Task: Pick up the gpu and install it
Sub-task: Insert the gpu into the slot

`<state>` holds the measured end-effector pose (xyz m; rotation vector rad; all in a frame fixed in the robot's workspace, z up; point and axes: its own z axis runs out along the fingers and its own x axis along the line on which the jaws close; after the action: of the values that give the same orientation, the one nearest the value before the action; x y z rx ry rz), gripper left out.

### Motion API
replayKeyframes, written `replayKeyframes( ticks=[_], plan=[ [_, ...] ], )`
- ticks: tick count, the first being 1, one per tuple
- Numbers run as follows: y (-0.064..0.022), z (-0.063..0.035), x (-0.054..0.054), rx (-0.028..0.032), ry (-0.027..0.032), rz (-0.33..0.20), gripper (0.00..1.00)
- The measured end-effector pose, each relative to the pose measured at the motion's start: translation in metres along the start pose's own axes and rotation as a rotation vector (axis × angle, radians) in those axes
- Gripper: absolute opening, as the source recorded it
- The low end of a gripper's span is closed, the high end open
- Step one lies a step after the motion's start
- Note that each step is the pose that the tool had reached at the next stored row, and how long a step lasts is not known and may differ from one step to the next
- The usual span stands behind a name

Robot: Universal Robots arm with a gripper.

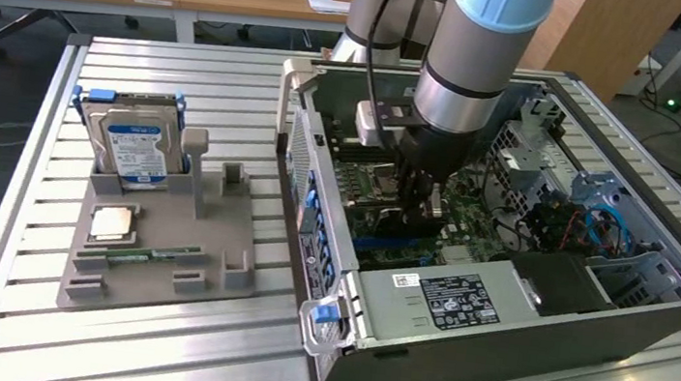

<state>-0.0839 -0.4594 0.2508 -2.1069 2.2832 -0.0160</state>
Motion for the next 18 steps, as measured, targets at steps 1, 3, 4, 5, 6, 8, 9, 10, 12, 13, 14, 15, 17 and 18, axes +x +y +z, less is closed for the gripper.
replayKeyframes(
  ticks=[1, 3, 4, 5, 6, 8, 9, 10, 12, 13, 14, 15, 17, 18],
  plan=[
    [0.0001, 0.0001, 0.0001, 0.0004, -0.0030, 0.000, 0.27],
    [0.0002, 0.0003, 0.0000, 0.0005, -0.0093, 0.001, 0.27],
    [0.0001, 0.0003, 0.0000, 0.0005, -0.0101, 0.001, 0.27],
    [0.0001, 0.0004, 0.0000, 0.0005, -0.0103, 0.000, 0.27],
    [0.0000, 0.0004, 0.0001, 0.0005, -0.0101, 0.000, 0.27],
    [0.0000, 0.0004, 0.0004, 0.0008, -0.0080, 0.000, 0.27],
    [0.0000, 0.0004, 0.0006, 0.0008, -0.0068, 0.000, 0.27],
    [0.0000, 0.0003, 0.0007, 0.0008, -0.0056, 0.000, 0.27],
    [0.0000, 0.0003, 0.0008, 0.0008, -0.0048, 0.000, 0.27],
    [0.0000, 0.0004, 0.0008, 0.0008, -0.0048, 0.000, 0.27],
    [0.0000, 0.0009, 0.0007, 0.0009, -0.0051, 0.000, 0.27],
    [0.0000, 0.0015, 0.0008, 0.0010, -0.0052, 0.000, 0.27],
    [0.0001, 0.0021, 0.0008, 0.0009, -0.0047, 0.000, 0.27],
    [0.0002, 0.0023, 0.0008, 0.0009, -0.0047, 0.000, 0.27]
  ],
)
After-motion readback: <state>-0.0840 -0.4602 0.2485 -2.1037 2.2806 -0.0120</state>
